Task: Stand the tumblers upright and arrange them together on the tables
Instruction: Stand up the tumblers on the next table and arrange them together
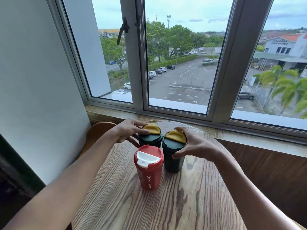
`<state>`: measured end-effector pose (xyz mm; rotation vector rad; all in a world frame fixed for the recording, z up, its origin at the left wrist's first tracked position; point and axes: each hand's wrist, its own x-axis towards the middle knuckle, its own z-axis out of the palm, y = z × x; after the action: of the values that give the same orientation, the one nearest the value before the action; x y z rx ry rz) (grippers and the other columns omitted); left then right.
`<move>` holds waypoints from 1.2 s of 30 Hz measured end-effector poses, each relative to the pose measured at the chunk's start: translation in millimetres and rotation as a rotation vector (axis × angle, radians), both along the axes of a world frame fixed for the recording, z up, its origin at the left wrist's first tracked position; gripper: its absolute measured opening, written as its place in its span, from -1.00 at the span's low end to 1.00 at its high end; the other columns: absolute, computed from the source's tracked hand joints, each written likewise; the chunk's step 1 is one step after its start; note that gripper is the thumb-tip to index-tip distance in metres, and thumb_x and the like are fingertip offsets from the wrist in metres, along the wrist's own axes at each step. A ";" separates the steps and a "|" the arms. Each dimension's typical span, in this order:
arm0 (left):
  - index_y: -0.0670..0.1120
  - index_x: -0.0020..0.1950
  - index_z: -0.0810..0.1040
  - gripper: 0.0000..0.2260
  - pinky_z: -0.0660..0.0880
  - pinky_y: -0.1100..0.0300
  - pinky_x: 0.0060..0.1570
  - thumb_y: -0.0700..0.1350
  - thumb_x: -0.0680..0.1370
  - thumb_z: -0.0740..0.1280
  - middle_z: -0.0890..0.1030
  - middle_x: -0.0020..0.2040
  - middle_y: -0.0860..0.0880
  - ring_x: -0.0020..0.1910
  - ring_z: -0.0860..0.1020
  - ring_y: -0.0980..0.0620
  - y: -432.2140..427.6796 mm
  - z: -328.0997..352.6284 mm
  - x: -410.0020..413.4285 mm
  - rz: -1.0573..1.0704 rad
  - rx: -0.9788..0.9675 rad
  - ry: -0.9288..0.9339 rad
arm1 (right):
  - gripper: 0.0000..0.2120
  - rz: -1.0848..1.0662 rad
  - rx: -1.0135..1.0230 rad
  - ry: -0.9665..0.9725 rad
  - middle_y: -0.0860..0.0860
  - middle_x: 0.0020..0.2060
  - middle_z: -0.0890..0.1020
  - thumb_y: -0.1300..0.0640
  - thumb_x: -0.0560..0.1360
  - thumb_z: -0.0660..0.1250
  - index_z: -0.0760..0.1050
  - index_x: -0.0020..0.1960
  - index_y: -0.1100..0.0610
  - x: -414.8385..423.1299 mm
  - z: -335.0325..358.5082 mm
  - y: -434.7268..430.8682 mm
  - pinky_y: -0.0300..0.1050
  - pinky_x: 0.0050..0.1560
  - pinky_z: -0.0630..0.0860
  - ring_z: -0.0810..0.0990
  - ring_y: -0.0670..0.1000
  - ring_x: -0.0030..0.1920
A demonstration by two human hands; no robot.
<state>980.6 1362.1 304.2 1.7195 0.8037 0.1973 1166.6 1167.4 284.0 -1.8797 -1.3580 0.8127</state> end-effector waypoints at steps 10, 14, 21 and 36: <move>0.05 -0.01 0.66 -0.78 0.61 -0.24 -0.17 -0.24 0.44 0.48 0.66 0.06 -0.27 0.04 0.62 -0.36 5.4 -1.7 -15.5 -0.014 -0.016 0.010 | 0.02 0.052 -0.017 -0.012 0.03 0.36 0.38 0.19 0.20 0.64 0.15 0.51 0.07 -4.3 -0.7 11.5 -0.01 0.43 0.36 0.42 0.03 0.33; 0.10 0.04 0.64 -0.75 0.60 -0.25 -0.01 -0.21 0.45 0.48 0.64 0.14 -0.25 0.14 0.60 -0.31 6.7 -1.5 -14.7 -0.050 -0.040 0.031 | 0.02 0.060 -0.039 0.013 0.02 0.35 0.38 0.18 0.21 0.64 0.14 0.50 0.02 -3.1 -0.7 9.4 0.01 0.41 0.39 0.44 0.05 0.32; -0.03 0.35 0.53 -0.53 0.64 -0.10 -0.08 -0.17 0.45 0.48 0.65 0.09 -0.17 0.04 0.62 -0.18 8.3 -4.0 -15.7 -0.077 -0.042 0.054 | 0.03 0.070 -0.028 -0.011 0.01 0.28 0.44 0.05 0.13 0.65 0.18 0.46 -0.01 -5.6 -1.4 5.2 0.01 0.34 0.46 0.49 0.03 0.27; 0.11 0.27 0.53 -0.64 0.51 0.07 -0.02 0.04 0.49 0.42 0.62 0.15 -0.03 0.12 0.55 -0.03 -6.7 -6.7 -21.1 -0.037 0.087 0.056 | -0.02 0.106 -0.049 -0.003 -0.07 0.45 0.24 -0.01 0.31 0.58 0.06 0.54 -0.05 -13.2 2.6 0.2 -0.13 0.43 0.26 0.27 -0.06 0.40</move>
<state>959.5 1355.4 297.5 1.8271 0.8143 0.1619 1153.5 1167.6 286.6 -1.8587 -1.4622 0.9041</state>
